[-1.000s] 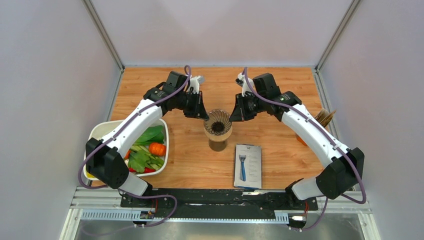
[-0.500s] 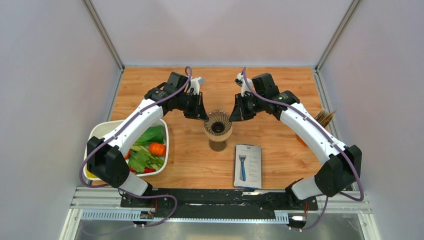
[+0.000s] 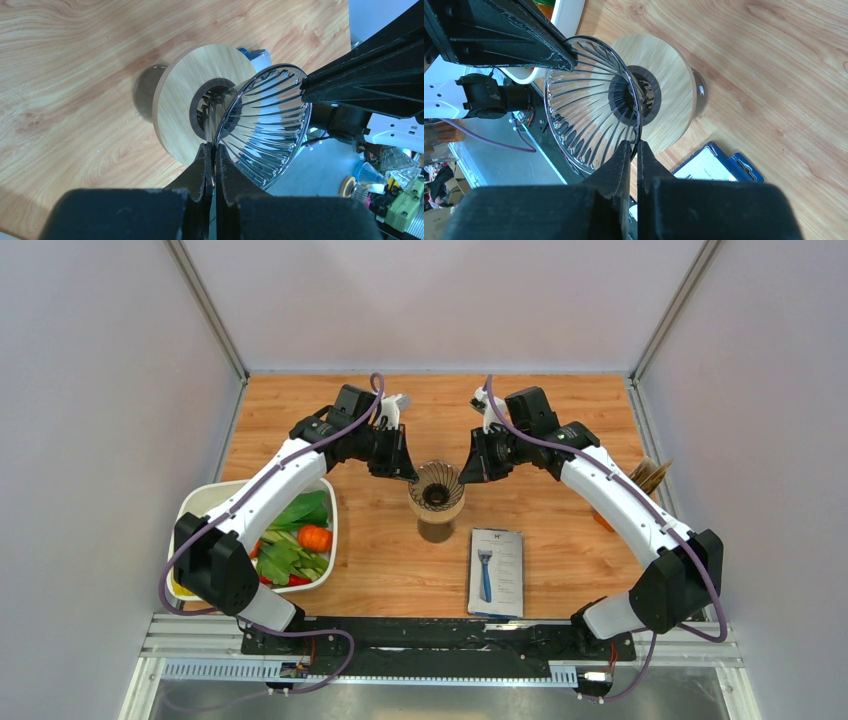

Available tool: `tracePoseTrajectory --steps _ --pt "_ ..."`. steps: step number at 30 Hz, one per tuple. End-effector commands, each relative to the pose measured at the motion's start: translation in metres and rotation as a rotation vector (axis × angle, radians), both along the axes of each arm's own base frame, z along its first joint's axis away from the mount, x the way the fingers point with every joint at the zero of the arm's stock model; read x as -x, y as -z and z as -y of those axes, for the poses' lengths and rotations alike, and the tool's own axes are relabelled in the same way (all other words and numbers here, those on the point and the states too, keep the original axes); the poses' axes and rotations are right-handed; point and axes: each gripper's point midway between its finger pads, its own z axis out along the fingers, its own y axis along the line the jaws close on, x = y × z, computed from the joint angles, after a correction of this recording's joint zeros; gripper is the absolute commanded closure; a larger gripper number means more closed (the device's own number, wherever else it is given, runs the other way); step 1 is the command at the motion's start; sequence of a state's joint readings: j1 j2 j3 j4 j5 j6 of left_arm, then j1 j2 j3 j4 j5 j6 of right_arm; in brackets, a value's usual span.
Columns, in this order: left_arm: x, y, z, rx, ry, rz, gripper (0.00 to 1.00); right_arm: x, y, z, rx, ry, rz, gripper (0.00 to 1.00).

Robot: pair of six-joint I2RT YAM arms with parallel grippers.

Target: Place the coffee filter in the dripper

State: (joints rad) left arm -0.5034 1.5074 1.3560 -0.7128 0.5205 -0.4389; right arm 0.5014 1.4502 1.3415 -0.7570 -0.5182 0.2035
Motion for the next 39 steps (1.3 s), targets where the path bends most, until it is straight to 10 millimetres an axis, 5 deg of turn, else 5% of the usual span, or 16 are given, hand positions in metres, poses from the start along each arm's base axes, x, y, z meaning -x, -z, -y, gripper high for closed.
tracePoseTrajectory --steps 1,39 --pt "-0.006 0.008 0.005 0.003 0.019 0.02 1.0 -0.001 0.023 0.008 0.076 -0.012 0.002 1.0" --pt "-0.008 0.056 -0.004 -0.087 0.04 0.004 1.0 0.0 0.059 0.023 0.179 -0.037 0.011 1.0"
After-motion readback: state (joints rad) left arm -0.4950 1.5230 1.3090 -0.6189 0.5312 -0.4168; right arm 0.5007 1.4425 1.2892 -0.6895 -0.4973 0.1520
